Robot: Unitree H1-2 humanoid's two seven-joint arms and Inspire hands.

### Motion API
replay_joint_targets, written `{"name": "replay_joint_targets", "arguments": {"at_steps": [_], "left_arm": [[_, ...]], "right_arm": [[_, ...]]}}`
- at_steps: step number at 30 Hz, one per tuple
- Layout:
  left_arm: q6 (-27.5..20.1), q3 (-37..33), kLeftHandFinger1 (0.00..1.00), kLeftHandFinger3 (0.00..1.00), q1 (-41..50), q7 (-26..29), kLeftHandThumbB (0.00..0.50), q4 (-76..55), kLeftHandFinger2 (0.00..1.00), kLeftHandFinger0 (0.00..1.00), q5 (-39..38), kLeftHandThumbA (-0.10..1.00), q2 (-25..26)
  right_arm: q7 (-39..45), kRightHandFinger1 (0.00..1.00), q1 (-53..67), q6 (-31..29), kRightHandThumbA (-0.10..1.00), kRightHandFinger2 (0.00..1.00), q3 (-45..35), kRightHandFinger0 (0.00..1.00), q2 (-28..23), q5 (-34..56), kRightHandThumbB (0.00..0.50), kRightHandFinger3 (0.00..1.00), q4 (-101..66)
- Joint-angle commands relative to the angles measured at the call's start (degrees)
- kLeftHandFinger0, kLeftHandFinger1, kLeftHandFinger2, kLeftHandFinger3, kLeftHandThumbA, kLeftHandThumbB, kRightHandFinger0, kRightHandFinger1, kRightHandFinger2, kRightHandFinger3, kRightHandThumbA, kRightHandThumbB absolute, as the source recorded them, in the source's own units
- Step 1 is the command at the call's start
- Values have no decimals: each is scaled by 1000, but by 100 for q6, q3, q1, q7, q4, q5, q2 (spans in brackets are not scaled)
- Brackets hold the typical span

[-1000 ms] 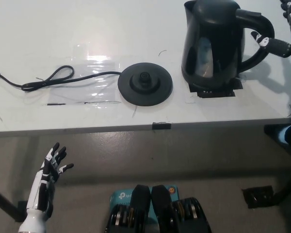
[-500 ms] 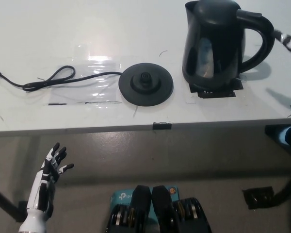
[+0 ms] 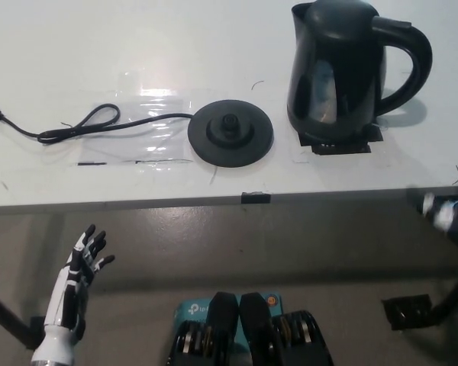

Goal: Use the right hand to grab the handle of the kettle from the base and place it on the right side

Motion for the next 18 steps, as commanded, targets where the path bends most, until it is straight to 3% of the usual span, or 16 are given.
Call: {"name": "replay_joint_targets", "arguments": {"at_steps": [1, 3, 6, 8, 12, 14, 16, 18], "left_arm": [[-24, 68, 1000, 1000, -245, -114, 500, -223, 1000, 923, -66, 1000, 217], [-36, 46, 1000, 1000, -225, -132, 500, -226, 1000, 935, -71, 1000, 212], [-88, 30, 1000, 1000, -183, -109, 500, -234, 1000, 900, -46, 1000, 197], [-104, 11, 1000, 1000, -166, -102, 500, -226, 1000, 889, -21, 1000, 189], [-115, -12, 1000, 1000, -179, -100, 500, -186, 1000, 896, 2, 1000, 186], [-139, -22, 1000, 1000, -159, -115, 500, -171, 1000, 912, 2, 1000, 193], [-105, -46, 1000, 1000, -101, -128, 500, -190, 1000, 989, 3, 1000, 176], [-103, -78, 1000, 1000, -18, -129, 500, -196, 1000, 996, 30, 1000, 161]], "right_arm": [[-133, 1000, 623, -998, 1000, 1000, 219, 1000, 164, -930, 370, 1000, -156], [-62, 1000, 658, -1007, 1000, 1000, 298, 1000, 145, -688, 357, 1000, 173], [-109, 1000, 551, -1007, 1000, 1000, 533, 1000, 233, -515, 295, 1000, 1030], [-309, 1000, 500, -1007, 1000, 1000, 745, 1000, 200, -778, 277, 1000, 1472], [-318, 1000, 446, -1007, 1000, 1000, 942, 1000, 150, -729, 340, 1000, 1993], [-270, 1000, 519, -1007, 1000, 1000, 996, 1000, 85, -697, 325, 1000, 1951], [-205, 1000, 615, -1007, 1000, 1000, 1014, 1000, 24, -603, 290, 1000, 1950], [-128, 1000, 706, -1007, 1000, 1000, 1040, 1000, 0, -511, 290, 1000, 1989]]}}
